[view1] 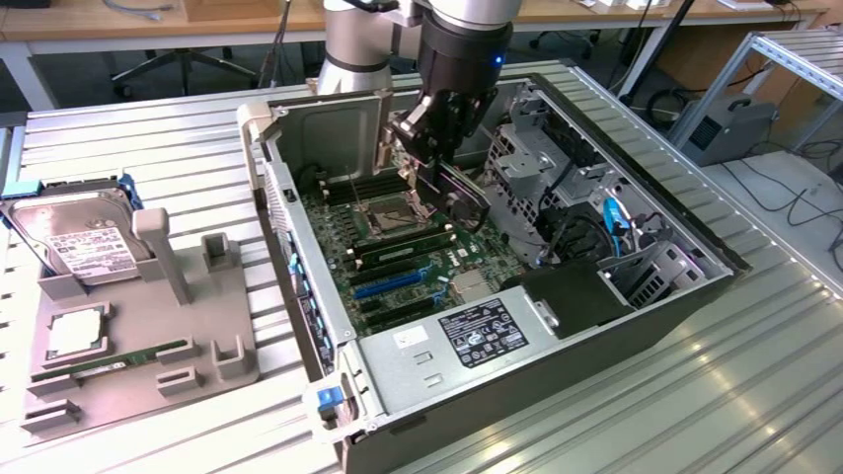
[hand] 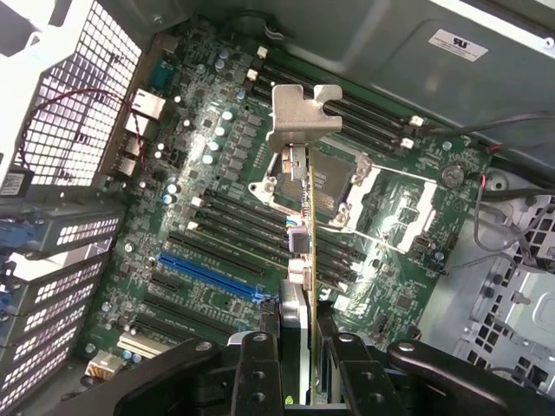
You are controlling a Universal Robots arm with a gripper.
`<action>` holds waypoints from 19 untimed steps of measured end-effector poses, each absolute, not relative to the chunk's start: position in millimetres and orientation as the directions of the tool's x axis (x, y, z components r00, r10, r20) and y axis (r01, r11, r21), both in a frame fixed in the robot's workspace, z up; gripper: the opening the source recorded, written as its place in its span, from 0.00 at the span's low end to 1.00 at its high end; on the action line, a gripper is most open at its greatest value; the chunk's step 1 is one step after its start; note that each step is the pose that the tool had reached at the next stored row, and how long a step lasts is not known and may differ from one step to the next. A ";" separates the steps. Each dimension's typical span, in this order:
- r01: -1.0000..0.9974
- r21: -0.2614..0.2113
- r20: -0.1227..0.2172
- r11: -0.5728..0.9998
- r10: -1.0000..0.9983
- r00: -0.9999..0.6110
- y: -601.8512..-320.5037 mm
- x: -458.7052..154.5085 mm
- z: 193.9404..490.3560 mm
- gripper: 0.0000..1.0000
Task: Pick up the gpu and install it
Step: 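Insert the gpu into the slot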
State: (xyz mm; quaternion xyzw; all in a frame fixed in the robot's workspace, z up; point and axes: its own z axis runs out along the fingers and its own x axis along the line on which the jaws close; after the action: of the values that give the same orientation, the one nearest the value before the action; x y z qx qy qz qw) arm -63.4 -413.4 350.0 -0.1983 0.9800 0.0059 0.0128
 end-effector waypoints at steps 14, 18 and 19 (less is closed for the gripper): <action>-0.429 0.006 -0.027 0.903 -0.429 -0.903 -413.4 -63.4 350.1 0.27; -0.446 0.006 -0.027 0.895 -0.445 -0.895 -413.4 -63.4 350.1 0.27; -0.451 0.006 -0.027 0.893 -0.450 -0.892 -413.4 -63.4 350.1 0.27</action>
State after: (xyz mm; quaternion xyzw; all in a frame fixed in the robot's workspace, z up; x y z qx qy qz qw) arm -63.4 -413.4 350.1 -0.2316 0.9727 0.0063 0.0126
